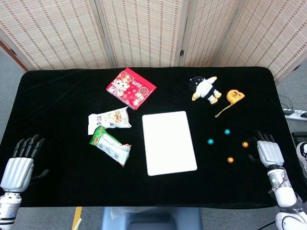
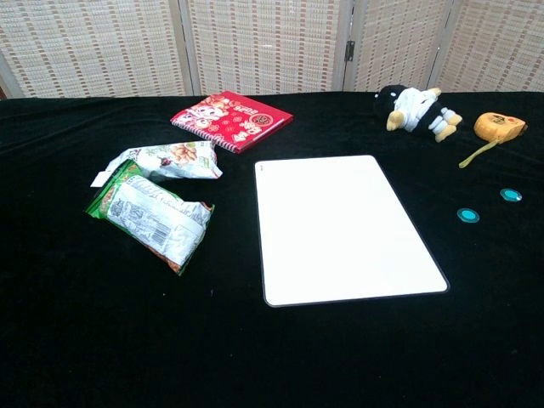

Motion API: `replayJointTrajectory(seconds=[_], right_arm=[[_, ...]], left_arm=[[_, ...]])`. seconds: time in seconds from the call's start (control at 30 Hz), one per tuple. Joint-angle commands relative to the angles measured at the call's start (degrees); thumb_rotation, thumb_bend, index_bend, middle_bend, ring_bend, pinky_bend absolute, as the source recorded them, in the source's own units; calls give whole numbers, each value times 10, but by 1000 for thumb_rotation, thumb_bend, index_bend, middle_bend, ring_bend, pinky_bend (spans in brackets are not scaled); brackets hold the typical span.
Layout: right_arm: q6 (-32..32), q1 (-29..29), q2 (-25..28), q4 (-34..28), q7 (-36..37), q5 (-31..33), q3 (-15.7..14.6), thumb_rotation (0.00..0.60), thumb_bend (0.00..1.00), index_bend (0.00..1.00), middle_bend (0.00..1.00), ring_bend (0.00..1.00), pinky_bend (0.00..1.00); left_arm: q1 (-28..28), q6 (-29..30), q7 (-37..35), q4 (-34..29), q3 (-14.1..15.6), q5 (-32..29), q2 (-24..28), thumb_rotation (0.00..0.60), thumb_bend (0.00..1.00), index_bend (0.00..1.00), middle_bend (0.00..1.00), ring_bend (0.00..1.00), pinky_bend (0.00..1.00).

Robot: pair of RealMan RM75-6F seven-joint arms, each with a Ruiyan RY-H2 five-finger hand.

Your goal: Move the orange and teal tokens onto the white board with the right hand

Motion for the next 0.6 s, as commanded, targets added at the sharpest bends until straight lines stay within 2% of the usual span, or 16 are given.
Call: replayJointTrajectory(seconds=[0.03, 0.6], right_arm=[[-30, 19, -28, 42, 5, 23, 11, 600, 372, 317, 87, 87, 31], [-90, 57, -90, 146, 17, 50, 27, 600, 372, 428, 125, 94, 31]], left_arm=[[-1, -1, 2, -2, 0, 0, 0, 600, 225, 0, 15, 48, 0], [2, 0, 4, -5, -1, -8, 5, 600, 225, 0, 15, 48, 0]])
